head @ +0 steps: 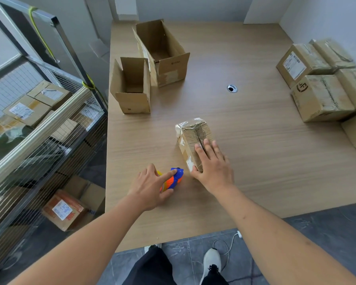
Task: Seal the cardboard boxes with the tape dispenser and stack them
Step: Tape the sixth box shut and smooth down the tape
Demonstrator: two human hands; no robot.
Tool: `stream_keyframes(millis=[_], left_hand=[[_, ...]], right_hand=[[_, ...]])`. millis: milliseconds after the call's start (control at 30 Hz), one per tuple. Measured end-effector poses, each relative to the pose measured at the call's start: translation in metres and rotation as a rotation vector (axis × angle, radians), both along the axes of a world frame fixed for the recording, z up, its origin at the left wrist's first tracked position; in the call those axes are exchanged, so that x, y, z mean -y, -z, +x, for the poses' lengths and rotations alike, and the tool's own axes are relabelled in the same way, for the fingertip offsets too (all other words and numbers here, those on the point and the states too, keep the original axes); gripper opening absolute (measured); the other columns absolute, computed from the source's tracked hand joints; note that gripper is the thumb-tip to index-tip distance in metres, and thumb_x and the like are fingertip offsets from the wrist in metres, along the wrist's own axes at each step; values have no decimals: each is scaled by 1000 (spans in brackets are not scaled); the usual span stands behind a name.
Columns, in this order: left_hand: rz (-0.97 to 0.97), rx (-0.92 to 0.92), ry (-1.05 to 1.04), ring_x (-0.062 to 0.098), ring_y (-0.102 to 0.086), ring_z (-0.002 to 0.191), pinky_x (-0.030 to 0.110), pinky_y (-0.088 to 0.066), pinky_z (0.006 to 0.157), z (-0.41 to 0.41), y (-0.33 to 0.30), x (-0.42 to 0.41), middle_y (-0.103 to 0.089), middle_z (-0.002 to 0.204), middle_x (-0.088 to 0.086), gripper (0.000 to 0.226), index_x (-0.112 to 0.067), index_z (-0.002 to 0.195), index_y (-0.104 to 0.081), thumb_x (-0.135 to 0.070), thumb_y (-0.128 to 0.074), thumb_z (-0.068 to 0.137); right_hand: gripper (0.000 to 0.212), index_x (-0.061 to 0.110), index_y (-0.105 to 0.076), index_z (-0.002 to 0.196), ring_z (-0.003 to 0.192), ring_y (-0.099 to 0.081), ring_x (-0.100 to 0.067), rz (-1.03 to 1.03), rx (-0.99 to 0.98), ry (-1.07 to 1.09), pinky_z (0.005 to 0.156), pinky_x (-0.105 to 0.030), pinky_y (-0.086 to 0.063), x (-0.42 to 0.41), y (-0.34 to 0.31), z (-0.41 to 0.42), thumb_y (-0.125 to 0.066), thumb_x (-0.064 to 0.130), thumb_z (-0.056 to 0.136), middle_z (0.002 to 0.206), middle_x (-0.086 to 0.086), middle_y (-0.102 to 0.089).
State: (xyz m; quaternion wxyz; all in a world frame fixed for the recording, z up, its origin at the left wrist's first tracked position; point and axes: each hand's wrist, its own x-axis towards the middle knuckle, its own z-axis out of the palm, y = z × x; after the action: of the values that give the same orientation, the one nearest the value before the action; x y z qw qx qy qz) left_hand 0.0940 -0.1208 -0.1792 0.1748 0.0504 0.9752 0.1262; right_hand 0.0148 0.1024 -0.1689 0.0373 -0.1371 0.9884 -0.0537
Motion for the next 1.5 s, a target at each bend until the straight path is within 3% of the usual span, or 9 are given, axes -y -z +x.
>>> stream_keyframes(millis=[267,400,567,700,833,933,1033,1233,1500], left_hand=[[205,-175,57,28,-52,100,41,-48,91,-34,-14,-8,-41,117,4,56,-34,148,-43,-31,-59,94],[372,-368,142,35,-60,100,42,-56,80,-49,-24,-26,-50,129,13,49,-17,135,-60,-9,-69,87],[355,-480,335,35,-59,129,44,-52,101,-67,-22,-56,-60,139,15,30,-10,114,-72,-31,-71,92],[295,-413,287,36,-59,129,51,-50,106,-68,-17,-69,-64,134,15,46,-10,110,-76,-35,-90,74],[324,-410,211,34,-62,122,49,-56,97,-63,-19,-78,-66,126,14,52,-8,104,-74,-29,-97,62],[340,-450,176,32,-55,127,43,-57,93,-60,-13,-81,-62,129,9,44,-9,106,-69,-29,-87,72],[308,-531,245,37,-53,134,45,-50,106,-60,3,-76,-62,134,13,43,-7,116,-70,-40,-66,89],[391,-617,288,34,-46,142,43,-44,114,-61,25,-64,-57,143,16,43,-6,126,-70,-36,-70,94],[360,-591,295,33,-45,143,42,-41,115,-58,20,-69,-59,141,14,46,-7,125,-70,-43,-62,98]], right_hand=[[136,42,7,160,157,7,-15,68,236,-16,115,-42,-36,-15,-28,4,-63,93,55,171,8,9],[145,44,10,159,155,8,-8,-85,372,-106,120,-38,-27,-34,-41,-7,-72,88,48,169,15,8],[112,24,-21,162,156,-11,-13,-260,355,-258,126,-36,-19,-69,-31,-29,-88,43,73,169,7,-13],[85,14,-38,156,153,-25,-24,-304,185,-358,124,-38,-25,-81,-10,-31,-81,23,83,166,-1,-27],[81,11,-40,155,152,-28,-26,-331,76,-436,123,-39,-28,-87,6,-27,-78,31,86,165,-4,-30],[80,13,-43,154,150,-32,-24,-340,-26,-459,121,-39,-32,-92,19,-28,-75,40,87,164,-2,-33],[75,12,-42,154,150,-32,-25,-333,-157,-520,119,-42,-35,-97,33,-31,-75,31,90,164,-5,-34],[59,10,-43,153,150,-34,-27,-296,-384,-618,116,-43,-39,-102,53,-37,-65,27,101,161,-11,-36],[62,10,-51,148,148,-38,-27,-415,-322,-562,118,-44,-38,-98,51,-33,-62,47,100,158,-10,-42]])
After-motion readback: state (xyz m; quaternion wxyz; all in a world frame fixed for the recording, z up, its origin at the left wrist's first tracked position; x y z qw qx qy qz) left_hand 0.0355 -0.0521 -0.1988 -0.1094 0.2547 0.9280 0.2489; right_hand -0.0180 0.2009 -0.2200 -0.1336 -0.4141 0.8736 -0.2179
